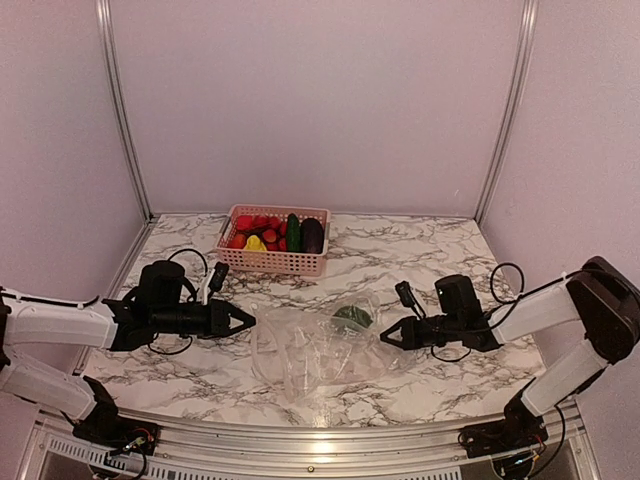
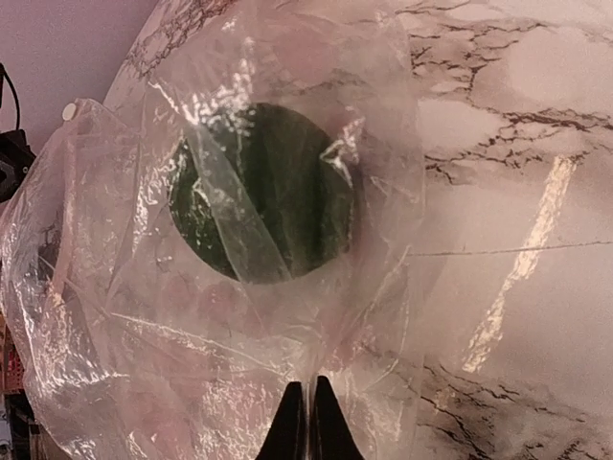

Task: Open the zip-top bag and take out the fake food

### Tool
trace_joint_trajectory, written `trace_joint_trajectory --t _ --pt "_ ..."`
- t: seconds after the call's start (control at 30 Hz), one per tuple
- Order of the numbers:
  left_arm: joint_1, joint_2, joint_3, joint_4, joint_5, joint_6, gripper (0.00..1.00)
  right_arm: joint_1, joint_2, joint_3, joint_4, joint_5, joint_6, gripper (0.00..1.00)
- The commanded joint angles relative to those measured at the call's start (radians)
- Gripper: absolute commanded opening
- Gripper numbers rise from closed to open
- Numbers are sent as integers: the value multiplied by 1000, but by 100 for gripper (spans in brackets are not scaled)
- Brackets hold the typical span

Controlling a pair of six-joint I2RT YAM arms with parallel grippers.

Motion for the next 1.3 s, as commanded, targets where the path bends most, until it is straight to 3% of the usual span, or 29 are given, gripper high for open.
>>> trace_joint_trajectory --t 0.0,0.27,0.4,0.53,0.77,0.93,1.07,1.27 --pt "-8 86 4 91 -1 -53 20 1 -71 18 -67 10 -13 6" --pt "-29 204 24 170 12 -69 17 -104 -96 122 -167 11 -78 48" --pt "-45 230 33 184 13 -71 16 -112 -22 203 -169 9 -99 63" --pt "-58 234 39 188 12 -72 15 -113 101 291 -147 -14 -117 69" --pt "-77 158 37 114 -10 -56 15 -112 256 359 -81 -106 -114 68" --pt "-119 15 60 -90 -95 -4 15 -109 277 336 -41 -137 -106 55" --pt "-127 -53 52 -146 -124 -16 15 -108 287 319 -11 -144 -90 46" --pt "-154 28 49 -116 -118 -22 15 -100 304 317 13 -151 -72 36"
